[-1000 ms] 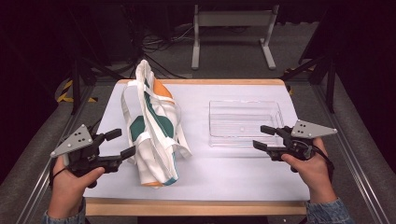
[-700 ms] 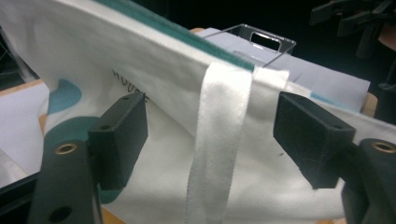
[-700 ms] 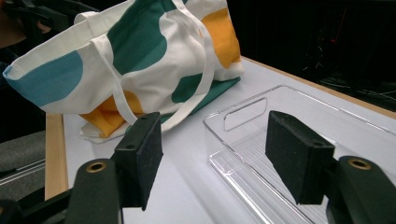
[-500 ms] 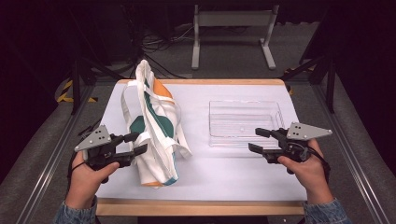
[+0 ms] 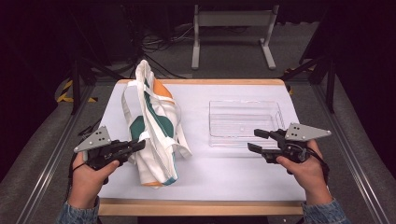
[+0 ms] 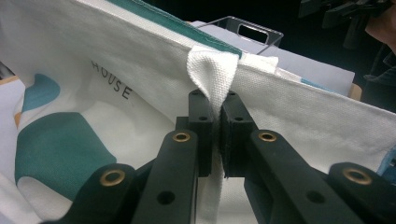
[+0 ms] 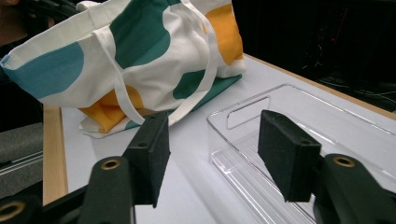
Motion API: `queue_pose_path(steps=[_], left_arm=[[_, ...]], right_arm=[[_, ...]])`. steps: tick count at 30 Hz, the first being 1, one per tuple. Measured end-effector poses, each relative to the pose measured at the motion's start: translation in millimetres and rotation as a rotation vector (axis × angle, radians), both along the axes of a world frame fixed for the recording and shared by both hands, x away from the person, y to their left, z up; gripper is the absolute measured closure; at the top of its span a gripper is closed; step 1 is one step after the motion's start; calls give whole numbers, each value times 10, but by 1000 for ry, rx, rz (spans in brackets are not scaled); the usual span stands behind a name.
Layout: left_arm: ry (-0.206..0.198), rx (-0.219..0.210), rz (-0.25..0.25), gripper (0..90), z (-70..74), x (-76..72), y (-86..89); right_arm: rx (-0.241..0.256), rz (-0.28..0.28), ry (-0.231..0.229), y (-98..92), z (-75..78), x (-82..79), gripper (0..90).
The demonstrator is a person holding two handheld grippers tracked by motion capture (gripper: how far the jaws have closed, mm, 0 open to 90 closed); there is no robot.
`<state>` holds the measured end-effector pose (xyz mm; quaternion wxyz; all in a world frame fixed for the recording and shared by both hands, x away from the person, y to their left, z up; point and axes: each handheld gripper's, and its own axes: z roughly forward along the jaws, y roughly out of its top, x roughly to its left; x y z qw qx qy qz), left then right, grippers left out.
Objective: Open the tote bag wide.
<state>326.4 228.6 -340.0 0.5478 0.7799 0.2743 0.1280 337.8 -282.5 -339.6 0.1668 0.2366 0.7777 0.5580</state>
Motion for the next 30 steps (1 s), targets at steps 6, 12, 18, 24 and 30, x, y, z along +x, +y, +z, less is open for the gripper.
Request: queue_pose_path(steps=[6, 12, 18, 24, 30], left_arm=[[4, -14, 15, 853, 13, -12, 19], [10, -25, 22, 852, 20, -20, 11], [3, -26, 20, 851, 20, -17, 5], [4, -27, 16, 849, 16, -11, 11], [6, -27, 13, 849, 15, -16, 12]], right_arm=[[-1, 39, -17, 118, 129, -42, 482], [-33, 114, -34, 384, 279, -42, 491], [-19, 177, -50, 708, 351, 10, 514], [-29, 228, -51, 1045, 315, 83, 518], [-27, 263, -22, 1363, 192, 173, 528]])
